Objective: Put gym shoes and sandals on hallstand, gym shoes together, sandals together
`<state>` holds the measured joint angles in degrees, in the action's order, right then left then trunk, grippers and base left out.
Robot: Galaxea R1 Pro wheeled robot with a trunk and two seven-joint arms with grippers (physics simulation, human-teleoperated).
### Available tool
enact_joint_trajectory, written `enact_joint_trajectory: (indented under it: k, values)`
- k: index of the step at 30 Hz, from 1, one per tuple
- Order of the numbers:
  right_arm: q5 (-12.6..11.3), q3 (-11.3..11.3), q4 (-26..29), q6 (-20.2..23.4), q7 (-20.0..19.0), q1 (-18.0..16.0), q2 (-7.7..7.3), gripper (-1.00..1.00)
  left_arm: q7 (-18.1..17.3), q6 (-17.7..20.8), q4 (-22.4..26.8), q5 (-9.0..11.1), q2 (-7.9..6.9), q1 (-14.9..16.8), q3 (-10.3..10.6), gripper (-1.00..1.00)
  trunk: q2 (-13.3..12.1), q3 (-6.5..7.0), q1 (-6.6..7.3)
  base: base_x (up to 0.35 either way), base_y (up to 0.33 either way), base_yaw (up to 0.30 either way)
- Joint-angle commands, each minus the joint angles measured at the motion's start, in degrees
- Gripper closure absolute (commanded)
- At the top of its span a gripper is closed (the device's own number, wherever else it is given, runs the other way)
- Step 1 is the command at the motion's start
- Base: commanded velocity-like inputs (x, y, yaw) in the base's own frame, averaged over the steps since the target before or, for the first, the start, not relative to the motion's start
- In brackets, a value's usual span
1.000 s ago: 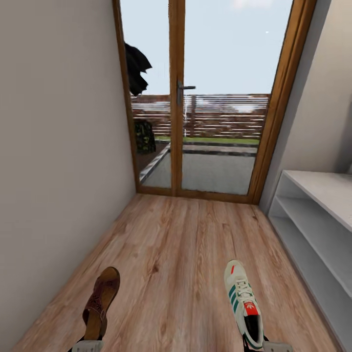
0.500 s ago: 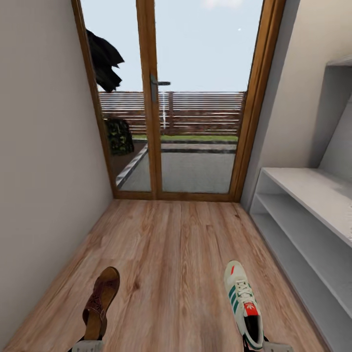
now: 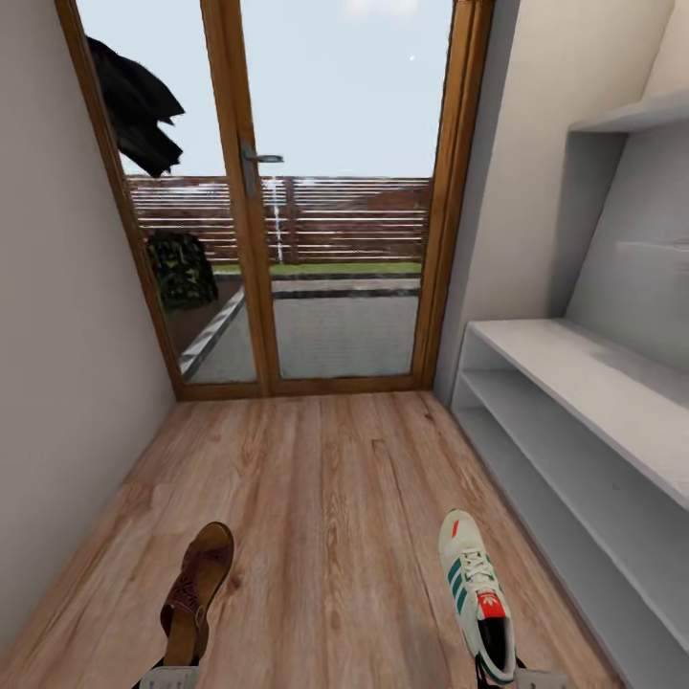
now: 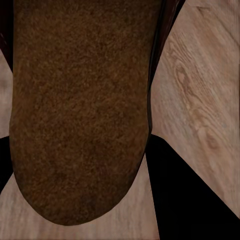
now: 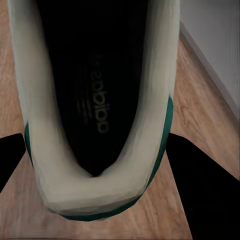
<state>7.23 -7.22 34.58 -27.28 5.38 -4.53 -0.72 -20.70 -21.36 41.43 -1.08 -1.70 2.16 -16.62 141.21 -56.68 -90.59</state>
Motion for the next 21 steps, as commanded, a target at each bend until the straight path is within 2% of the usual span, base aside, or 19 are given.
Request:
enact_joint_trajectory:
  k: [1,5,8,21]
  values:
    - [0.59,-0.07,-0.04,-0.12,0.33,-0.04,0.02,1.00,-0.40,-0.18,-0.03,-0.25,0.03,0.03,-0.25,1.00,0.02,-0.05,0.01,0.002,0.218,-0.292]
    - [0.61,-0.07,-0.08,-0.14,0.33,-0.04,0.02,1.00,-0.40,-0.17,-0.03,-0.24,0.00,0.03,-0.25,1.00,0.02,-0.05,0.01,0.002,0.293,-0.226]
    - [0.67,-0.07,-0.05,-0.14,0.26,-0.04,0.02,1.00,-0.40,-0.17,-0.03,-0.25,0.04,0.03,-0.25,1.00,0.02,-0.05,0.01,0.090,0.297,-0.066]
    - [0.68,-0.07,-0.04,-0.13,0.21,-0.04,0.00,1.00,-0.40,-0.17,-0.03,-0.26,0.14,0.03,-0.25,1.00,0.02,-0.05,0.01,0.221,0.256,-0.007]
